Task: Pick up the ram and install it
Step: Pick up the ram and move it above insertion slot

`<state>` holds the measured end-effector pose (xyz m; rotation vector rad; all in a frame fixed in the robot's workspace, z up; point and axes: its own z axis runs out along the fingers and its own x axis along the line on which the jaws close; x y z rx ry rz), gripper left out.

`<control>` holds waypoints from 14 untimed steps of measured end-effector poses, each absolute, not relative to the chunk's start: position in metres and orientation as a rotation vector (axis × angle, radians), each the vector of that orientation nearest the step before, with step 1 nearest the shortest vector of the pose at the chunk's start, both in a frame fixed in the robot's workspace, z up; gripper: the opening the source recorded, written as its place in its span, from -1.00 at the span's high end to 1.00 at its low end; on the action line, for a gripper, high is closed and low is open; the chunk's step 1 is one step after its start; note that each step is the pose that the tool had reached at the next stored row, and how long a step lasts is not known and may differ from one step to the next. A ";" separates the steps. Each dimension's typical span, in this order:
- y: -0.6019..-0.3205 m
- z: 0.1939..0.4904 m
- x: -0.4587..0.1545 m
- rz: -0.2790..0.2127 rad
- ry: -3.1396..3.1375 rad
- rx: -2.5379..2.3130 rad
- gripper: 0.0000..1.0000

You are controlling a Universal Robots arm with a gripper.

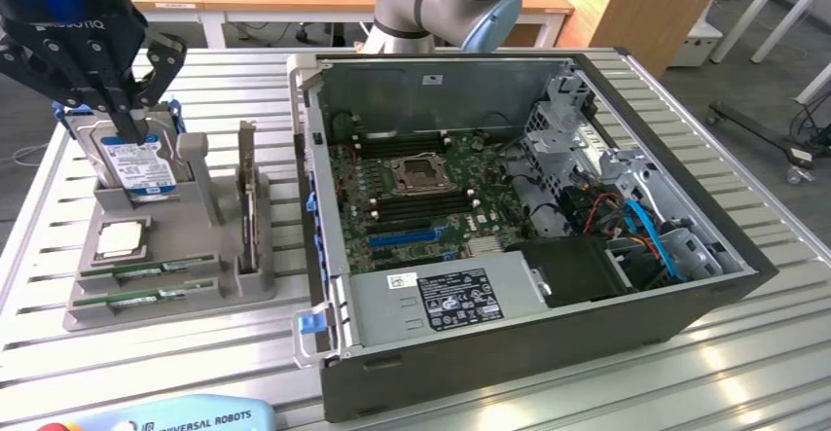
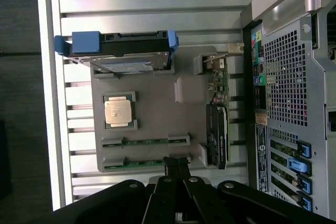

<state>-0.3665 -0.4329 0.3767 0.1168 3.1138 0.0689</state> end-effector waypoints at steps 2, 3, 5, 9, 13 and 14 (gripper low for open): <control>-0.433 0.377 -0.367 0.069 3.114 0.117 0.80; -0.433 0.377 -0.367 0.069 3.114 0.117 0.80; -0.433 0.377 -0.367 0.068 3.114 0.115 0.80; -0.433 0.377 -0.366 0.067 3.114 0.104 0.80; -0.433 0.377 -0.367 0.066 3.115 0.081 0.80; -0.433 0.377 -0.367 0.066 3.116 0.073 0.80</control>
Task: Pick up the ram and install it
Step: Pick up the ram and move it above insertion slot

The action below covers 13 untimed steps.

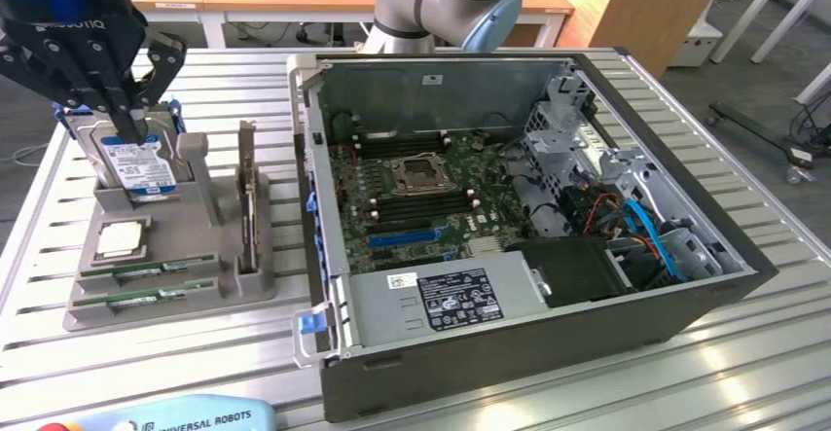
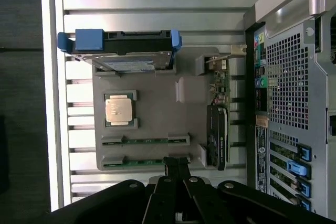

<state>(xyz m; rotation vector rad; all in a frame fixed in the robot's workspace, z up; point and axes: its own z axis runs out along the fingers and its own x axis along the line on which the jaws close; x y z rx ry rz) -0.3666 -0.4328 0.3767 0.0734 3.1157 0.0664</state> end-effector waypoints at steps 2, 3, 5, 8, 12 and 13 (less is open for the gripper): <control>-0.433 0.377 -0.367 0.066 3.116 0.056 0.80; -0.433 0.377 -0.367 0.067 3.117 0.044 0.80; -0.433 0.377 -0.367 0.067 3.117 0.019 0.80; -0.433 0.377 -0.367 0.067 3.118 -0.022 0.80; -0.433 0.377 -0.367 0.068 3.118 -0.066 0.80; -0.433 0.377 -0.367 0.068 3.118 -0.074 0.80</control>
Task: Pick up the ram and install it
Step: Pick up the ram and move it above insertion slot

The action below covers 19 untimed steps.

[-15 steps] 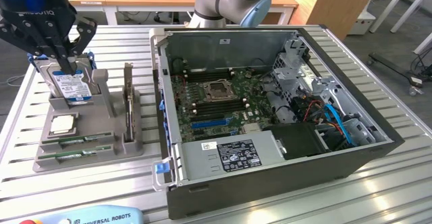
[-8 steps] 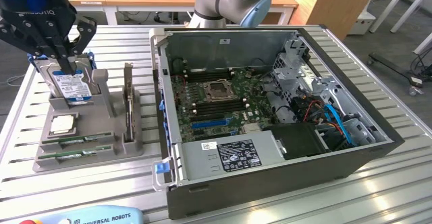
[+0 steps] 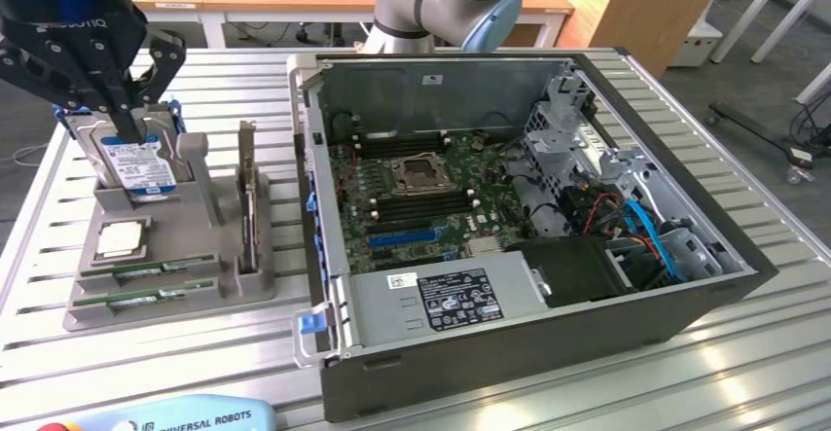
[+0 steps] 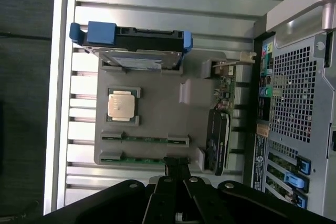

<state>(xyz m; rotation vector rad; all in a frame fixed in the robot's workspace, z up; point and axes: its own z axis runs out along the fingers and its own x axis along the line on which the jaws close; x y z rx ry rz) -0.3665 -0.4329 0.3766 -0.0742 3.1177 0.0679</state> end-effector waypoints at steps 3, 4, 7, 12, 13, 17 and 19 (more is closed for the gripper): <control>-0.433 0.377 -0.367 0.068 3.117 -0.101 0.80; -0.433 0.377 -0.367 0.068 3.117 -0.112 0.80; -0.433 0.377 -0.367 0.069 3.116 -0.146 0.80; -0.433 0.377 -0.367 0.069 3.113 -0.210 0.80; -0.433 0.377 -0.367 0.069 3.113 -0.222 0.80; -0.433 0.377 -0.367 0.070 3.110 -0.268 0.80; -0.433 0.377 -0.367 0.070 3.108 -0.289 0.80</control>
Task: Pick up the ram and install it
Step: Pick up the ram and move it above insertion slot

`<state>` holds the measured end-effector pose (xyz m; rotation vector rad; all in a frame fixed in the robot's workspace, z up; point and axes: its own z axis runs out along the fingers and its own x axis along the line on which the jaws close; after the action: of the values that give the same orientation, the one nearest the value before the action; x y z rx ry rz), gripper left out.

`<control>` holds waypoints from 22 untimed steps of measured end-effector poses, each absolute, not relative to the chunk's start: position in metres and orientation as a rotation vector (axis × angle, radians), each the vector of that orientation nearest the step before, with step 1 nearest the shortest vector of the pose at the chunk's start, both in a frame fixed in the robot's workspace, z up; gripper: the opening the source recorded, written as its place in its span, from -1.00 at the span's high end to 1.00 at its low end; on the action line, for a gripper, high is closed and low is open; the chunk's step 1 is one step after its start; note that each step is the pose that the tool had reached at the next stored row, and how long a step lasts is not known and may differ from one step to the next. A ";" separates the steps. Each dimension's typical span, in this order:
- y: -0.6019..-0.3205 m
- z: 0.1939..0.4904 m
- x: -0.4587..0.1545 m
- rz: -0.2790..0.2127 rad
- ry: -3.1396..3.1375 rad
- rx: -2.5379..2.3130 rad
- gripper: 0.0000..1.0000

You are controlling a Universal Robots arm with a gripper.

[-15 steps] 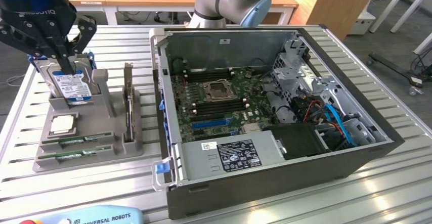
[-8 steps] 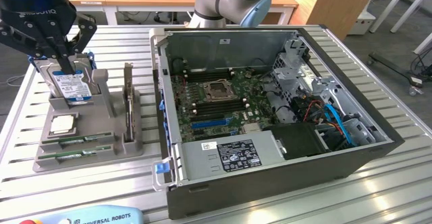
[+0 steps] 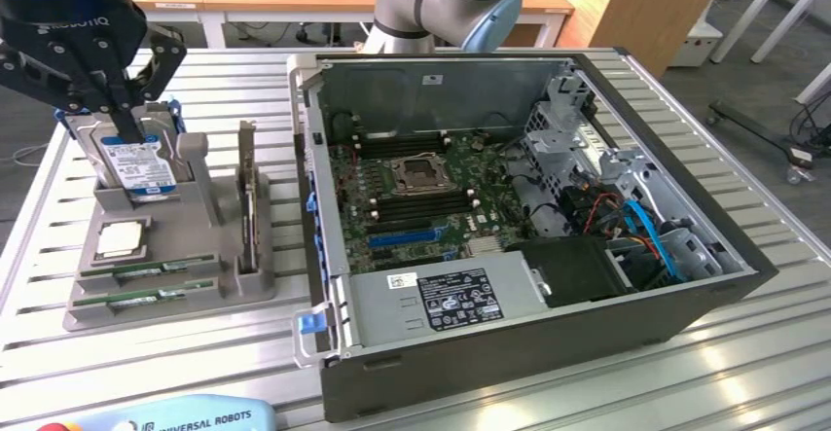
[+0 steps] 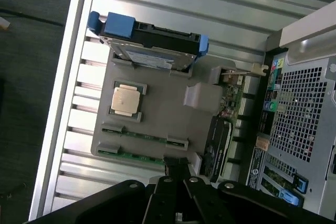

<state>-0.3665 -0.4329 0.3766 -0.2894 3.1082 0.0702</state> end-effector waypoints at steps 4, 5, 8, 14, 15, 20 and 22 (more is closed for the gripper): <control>-0.433 0.377 -0.367 0.071 3.105 -0.331 0.80; -0.433 0.377 -0.367 0.071 3.104 -0.341 0.80; -0.433 0.377 -0.367 0.071 3.101 -0.367 0.80; -0.433 0.377 -0.367 0.071 3.094 -0.427 0.80; -0.433 0.377 -0.367 0.072 3.093 -0.440 0.80; -0.433 0.377 -0.367 0.072 3.084 -0.499 0.80; -0.433 0.377 -0.367 0.072 3.081 -0.521 0.80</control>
<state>-0.3665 -0.4329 0.3766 -0.5214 3.0811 0.0723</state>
